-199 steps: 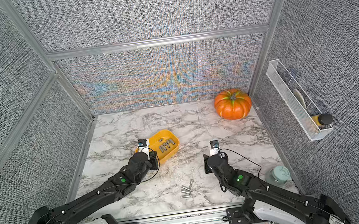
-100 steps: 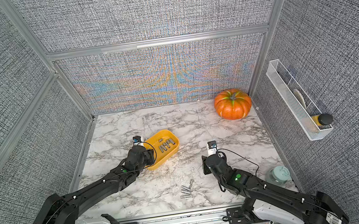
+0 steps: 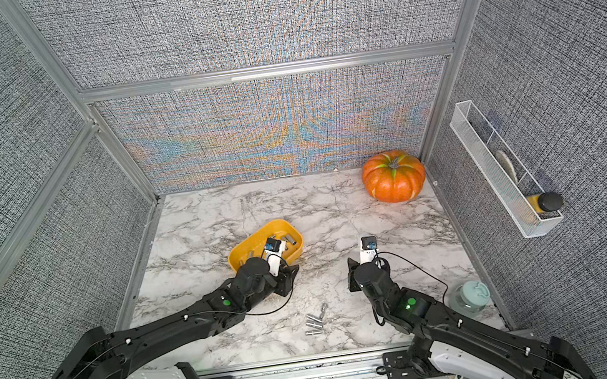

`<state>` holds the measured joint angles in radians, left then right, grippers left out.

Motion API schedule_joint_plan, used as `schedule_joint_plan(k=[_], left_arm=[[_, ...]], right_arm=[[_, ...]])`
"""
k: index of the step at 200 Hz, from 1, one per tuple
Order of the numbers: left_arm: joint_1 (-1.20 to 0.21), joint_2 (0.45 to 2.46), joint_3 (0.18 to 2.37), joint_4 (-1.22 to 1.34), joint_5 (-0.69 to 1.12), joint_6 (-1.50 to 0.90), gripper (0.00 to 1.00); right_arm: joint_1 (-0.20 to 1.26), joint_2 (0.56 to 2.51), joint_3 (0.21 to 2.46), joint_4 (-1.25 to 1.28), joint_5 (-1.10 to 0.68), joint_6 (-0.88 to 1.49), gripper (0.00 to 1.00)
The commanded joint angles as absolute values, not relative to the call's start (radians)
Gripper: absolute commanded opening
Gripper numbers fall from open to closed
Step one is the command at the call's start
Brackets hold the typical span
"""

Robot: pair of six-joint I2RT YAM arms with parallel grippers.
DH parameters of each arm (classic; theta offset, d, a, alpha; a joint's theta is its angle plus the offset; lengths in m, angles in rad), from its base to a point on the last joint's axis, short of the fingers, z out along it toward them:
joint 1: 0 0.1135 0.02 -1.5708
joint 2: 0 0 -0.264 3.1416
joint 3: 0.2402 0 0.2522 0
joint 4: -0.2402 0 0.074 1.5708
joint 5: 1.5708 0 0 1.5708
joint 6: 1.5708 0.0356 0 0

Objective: Put the socket on the desktop into the storage box
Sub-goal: Pick up the socket head from the center of the board.

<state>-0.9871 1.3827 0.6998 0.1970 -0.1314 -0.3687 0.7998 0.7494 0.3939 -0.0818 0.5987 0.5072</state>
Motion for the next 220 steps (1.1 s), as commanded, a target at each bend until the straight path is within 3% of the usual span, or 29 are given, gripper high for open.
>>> schedule_joint_plan(k=[1,49,89,220], left_arm=[[-1.067,1.469,0.759,0.206,-0.060,-0.323,0.49],[-1.217,1.655,0.922,0.058,-0.204,-0.280,0.49],[-1.247,1.730,1.008,-0.094,-0.284,-0.290,0.45],[-1.246,1.791,0.974,-0.115,-0.200,-0.290,0.40]], right_arm=[[0.801,0.684,0.377,-0.132,0.722,0.559,0.45],[0.799,0.544,0.327,-0.125,0.782,0.553,0.45],[0.799,0.540,0.327,-0.141,0.803,0.563,0.45],[0.799,0.593,0.332,-0.129,0.816,0.557,0.45]])
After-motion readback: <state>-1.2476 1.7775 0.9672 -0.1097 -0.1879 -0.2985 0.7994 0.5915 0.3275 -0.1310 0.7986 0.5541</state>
